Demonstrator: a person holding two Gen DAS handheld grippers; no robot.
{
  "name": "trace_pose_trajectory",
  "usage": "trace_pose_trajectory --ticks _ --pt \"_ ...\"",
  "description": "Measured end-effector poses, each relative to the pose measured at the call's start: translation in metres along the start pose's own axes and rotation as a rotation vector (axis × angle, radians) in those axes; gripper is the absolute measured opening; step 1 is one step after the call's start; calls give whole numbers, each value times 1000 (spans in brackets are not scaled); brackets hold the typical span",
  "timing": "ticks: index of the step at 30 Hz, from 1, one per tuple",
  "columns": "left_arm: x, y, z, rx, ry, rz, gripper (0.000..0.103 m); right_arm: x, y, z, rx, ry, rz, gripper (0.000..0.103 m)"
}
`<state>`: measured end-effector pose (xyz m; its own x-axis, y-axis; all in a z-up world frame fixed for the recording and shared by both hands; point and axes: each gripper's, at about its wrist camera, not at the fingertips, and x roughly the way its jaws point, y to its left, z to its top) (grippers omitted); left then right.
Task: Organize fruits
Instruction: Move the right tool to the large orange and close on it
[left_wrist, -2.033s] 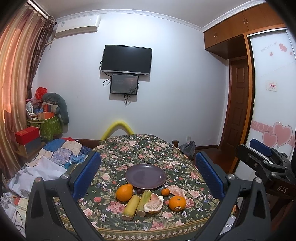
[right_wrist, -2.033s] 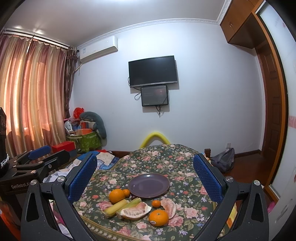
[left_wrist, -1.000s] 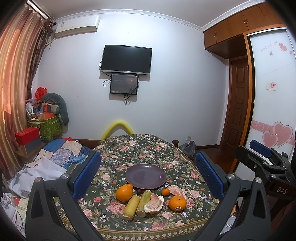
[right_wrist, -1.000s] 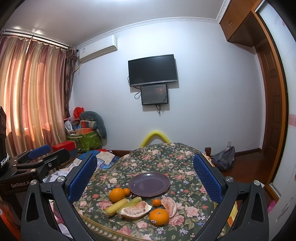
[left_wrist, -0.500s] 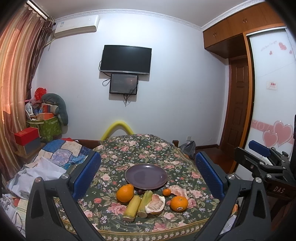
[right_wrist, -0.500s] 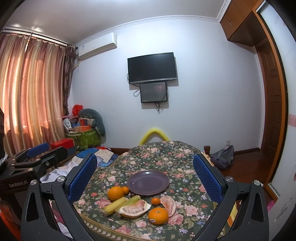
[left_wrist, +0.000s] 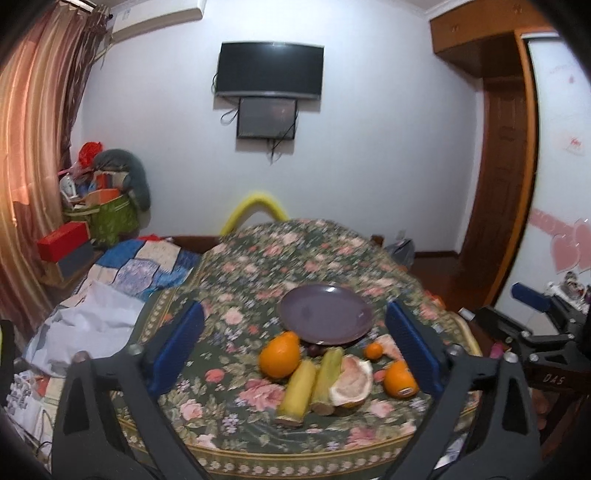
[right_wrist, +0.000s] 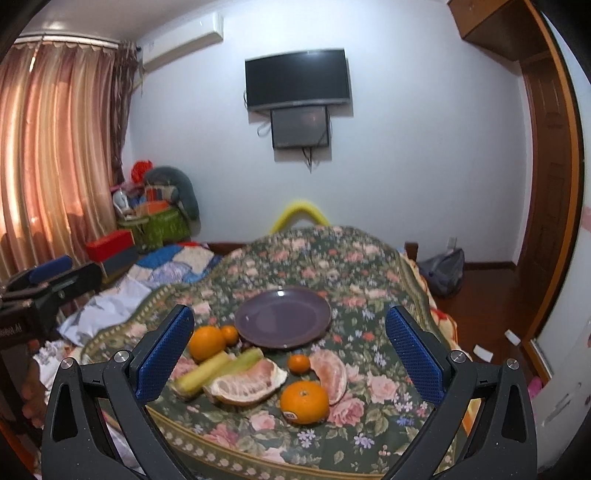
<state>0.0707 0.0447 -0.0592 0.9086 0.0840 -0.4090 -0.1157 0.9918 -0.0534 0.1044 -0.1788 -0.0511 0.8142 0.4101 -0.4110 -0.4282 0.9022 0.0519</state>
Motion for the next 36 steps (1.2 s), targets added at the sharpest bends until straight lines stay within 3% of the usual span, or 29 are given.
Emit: trace_pose_trajectory --ticks 6,8,24,36 --pt "40 13 -15 6 103 5 79 28 -6 -11 -20 76 -15 86" --pt "49 15 -21 24 133 2 74 37 -8 -17 -27 98 -27 85" --pt "122 25 -70 20 350 -42 74 94 -16 -60 -4 290 12 85" --pt "152 19 -85 6 408 -70 74 122 -18 -90 12 414 40 84"
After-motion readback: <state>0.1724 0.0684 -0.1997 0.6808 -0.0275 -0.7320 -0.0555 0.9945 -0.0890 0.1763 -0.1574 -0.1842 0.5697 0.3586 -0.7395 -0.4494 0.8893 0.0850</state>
